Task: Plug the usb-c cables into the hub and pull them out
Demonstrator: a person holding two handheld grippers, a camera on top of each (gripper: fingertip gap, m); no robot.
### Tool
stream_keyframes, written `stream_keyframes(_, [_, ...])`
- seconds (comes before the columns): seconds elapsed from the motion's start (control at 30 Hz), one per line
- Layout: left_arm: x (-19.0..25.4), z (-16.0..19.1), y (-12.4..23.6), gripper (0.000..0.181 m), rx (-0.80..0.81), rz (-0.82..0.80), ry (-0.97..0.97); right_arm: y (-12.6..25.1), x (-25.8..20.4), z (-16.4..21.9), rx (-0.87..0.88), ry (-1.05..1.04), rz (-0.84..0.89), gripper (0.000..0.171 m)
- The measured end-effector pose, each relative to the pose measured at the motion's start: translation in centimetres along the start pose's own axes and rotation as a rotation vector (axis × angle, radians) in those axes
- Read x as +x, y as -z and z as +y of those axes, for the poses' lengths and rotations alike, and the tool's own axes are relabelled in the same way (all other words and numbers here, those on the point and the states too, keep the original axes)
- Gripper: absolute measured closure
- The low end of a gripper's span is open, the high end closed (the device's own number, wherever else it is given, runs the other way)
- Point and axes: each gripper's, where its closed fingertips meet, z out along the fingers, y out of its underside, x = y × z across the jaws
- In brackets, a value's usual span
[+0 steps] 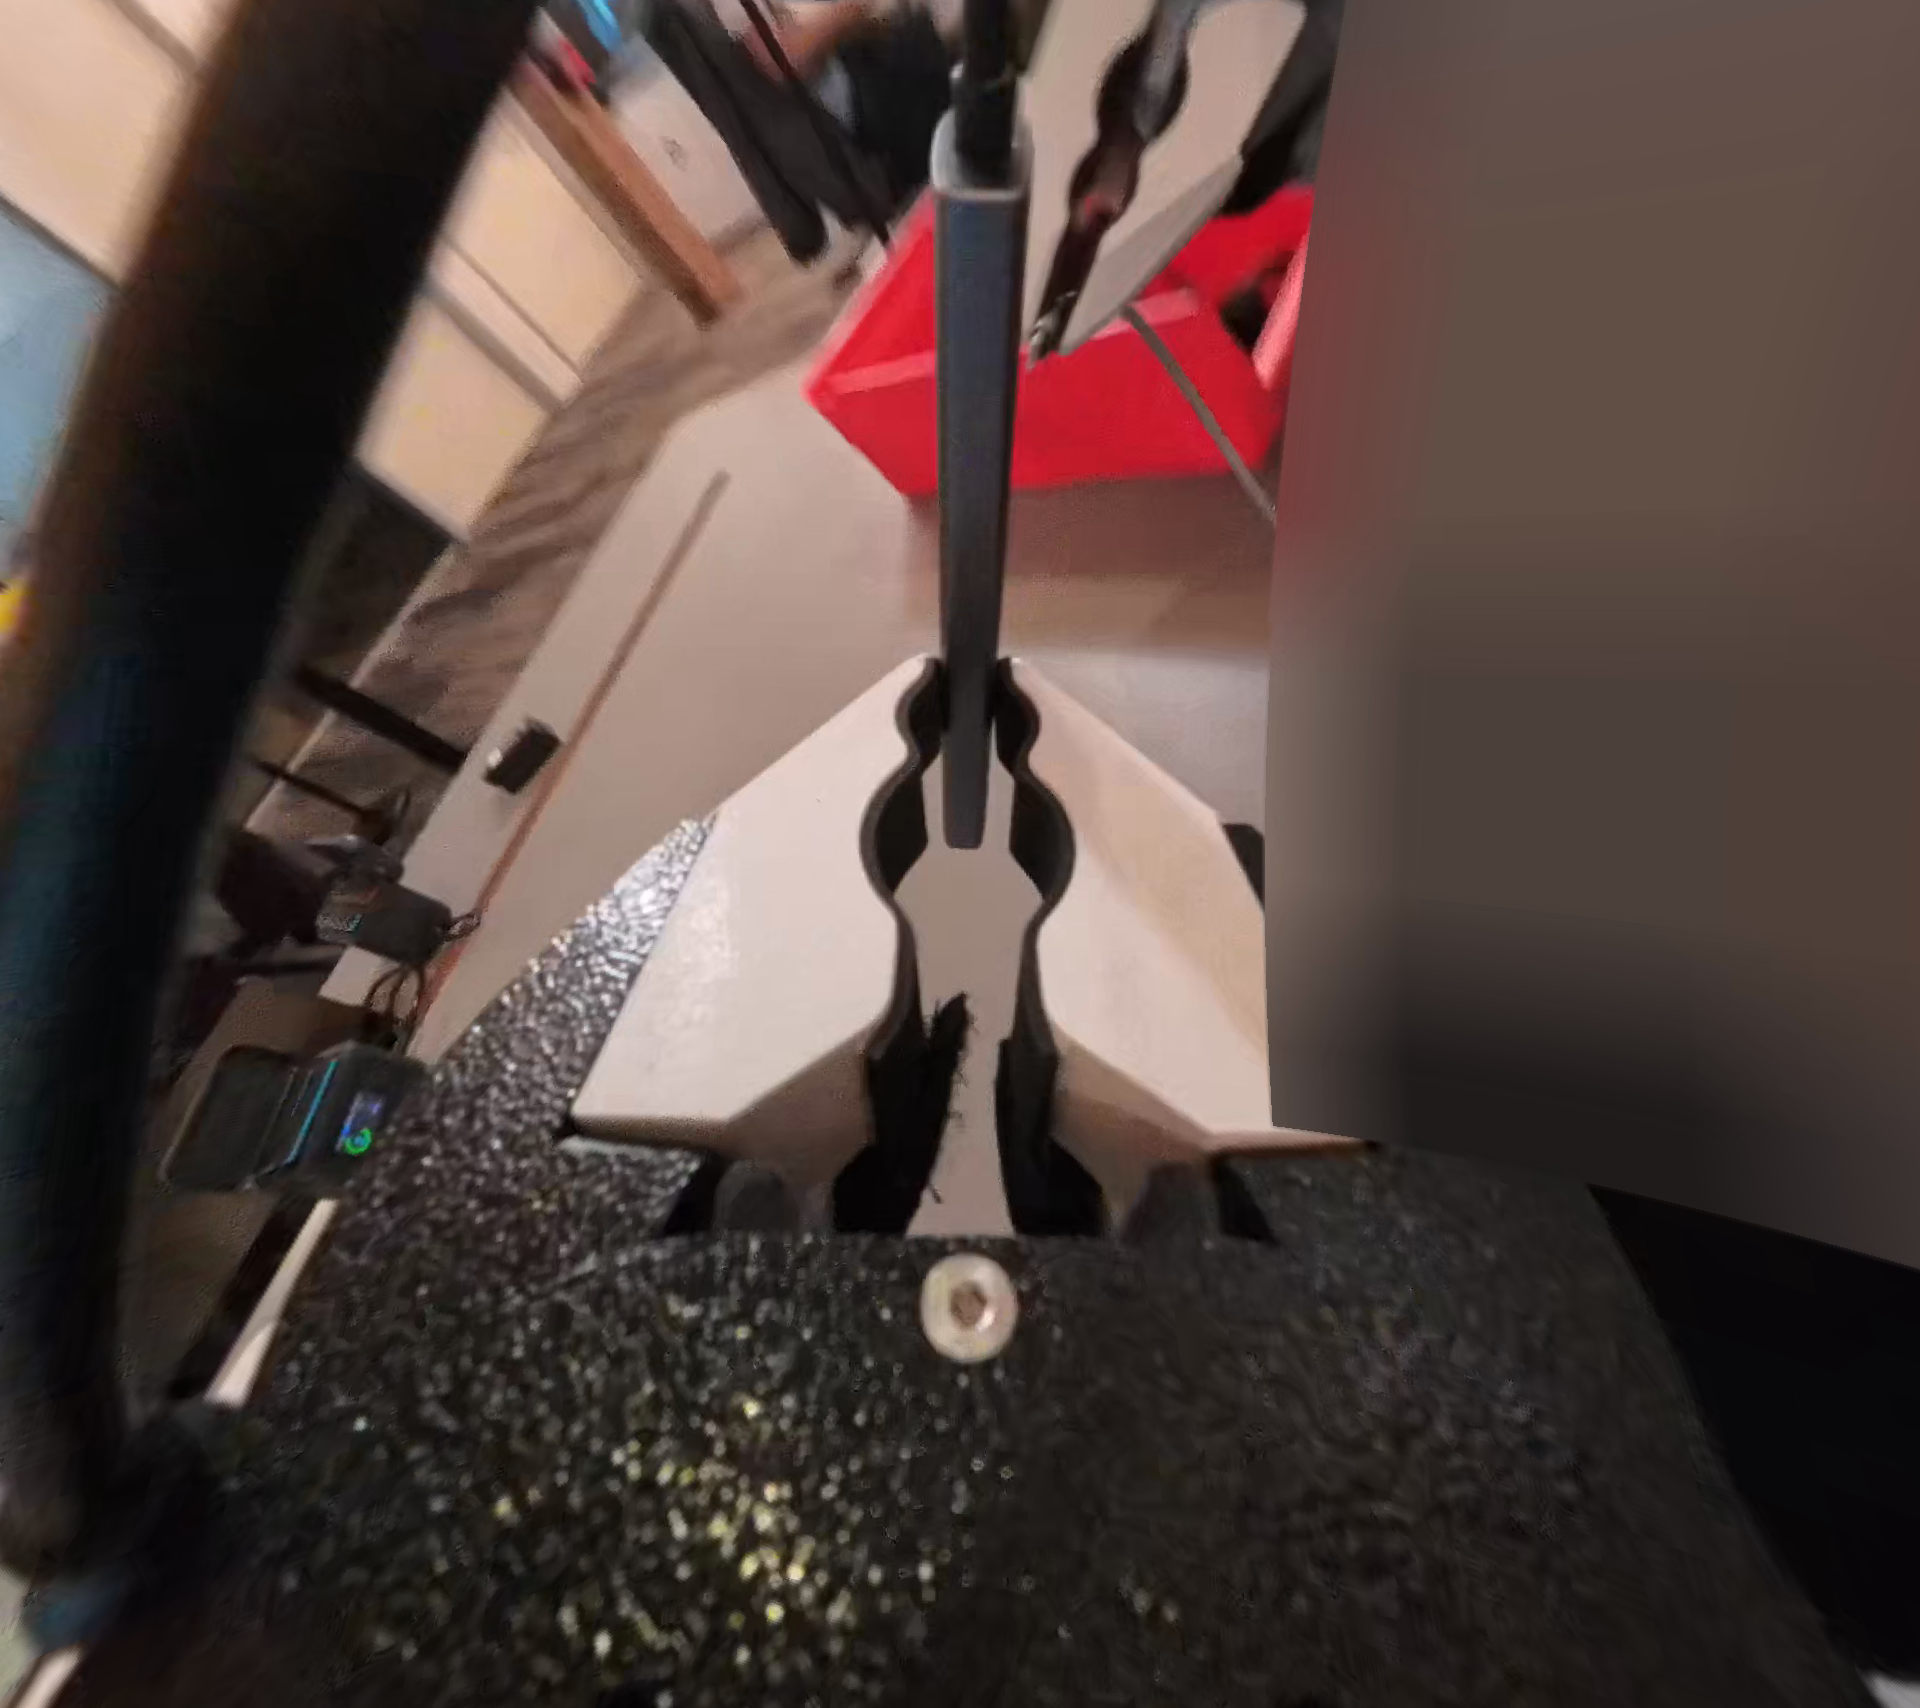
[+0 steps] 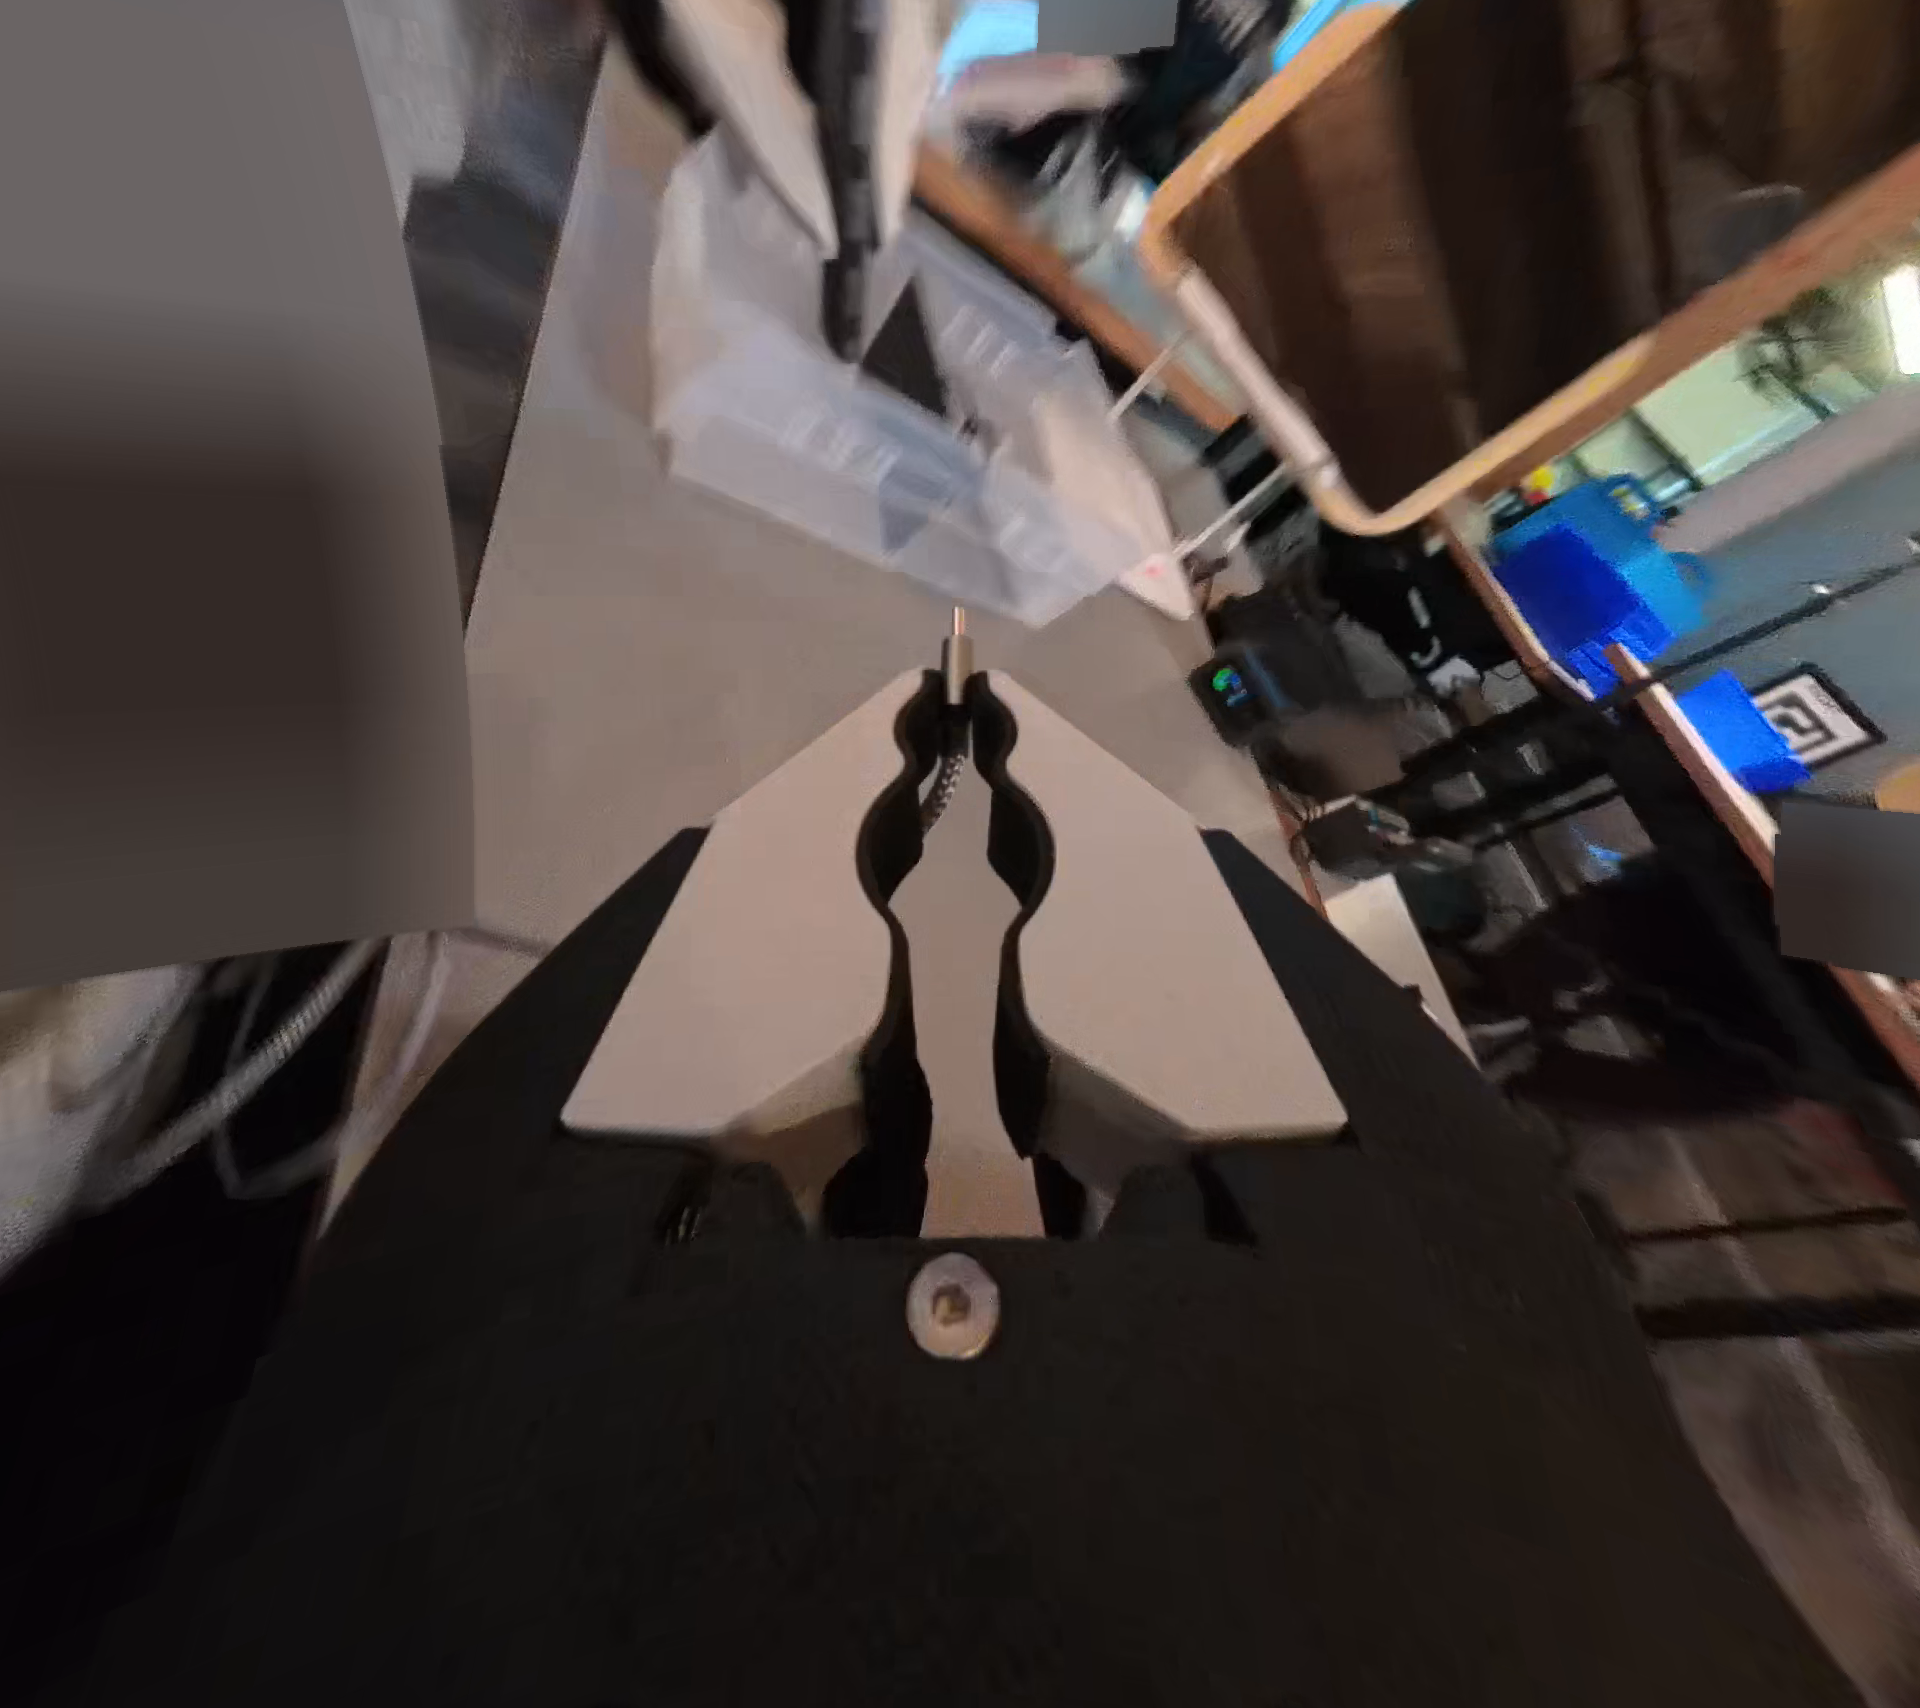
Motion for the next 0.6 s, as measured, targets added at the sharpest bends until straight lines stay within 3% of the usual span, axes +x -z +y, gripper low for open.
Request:
stream_keyframes(0.07, [-1.6, -1.0, 2.2, 0.173, 0.073, -0.07, 0.036, 2.3, 2.8, -1.6, 0.092, -0.062, 0.097, 0.168])
stream_keyframes(0.13, [-2.3, -0.8, 2.6, 0.173, 0.039, -0.127, 0.015, 3.8, 5.5, -3.2, 0.103, -0.028, 0.227, 0.168])
stream_keyframes(0.4, [-2.2, 1.2, -0.9, 0.173, -0.067, -0.119, 0.051, 12.0, 15.1, -12.6, 0.058, 0.226, 0.544, 0.168])
stream_keyframes(0.5, [-2.2, 1.6, -1.6, 0.173, -0.069, -0.115, 0.081, 14.9, 17.0, -11.6, -0.031, 0.244, 0.606, 0.168])
stream_keyframes(0.6, [-2.4, 2.0, -2.0, 0.173, -0.074, -0.118, 0.103, 17.6, 18.5, -6.9, -0.188, 0.225, 0.706, 0.168])
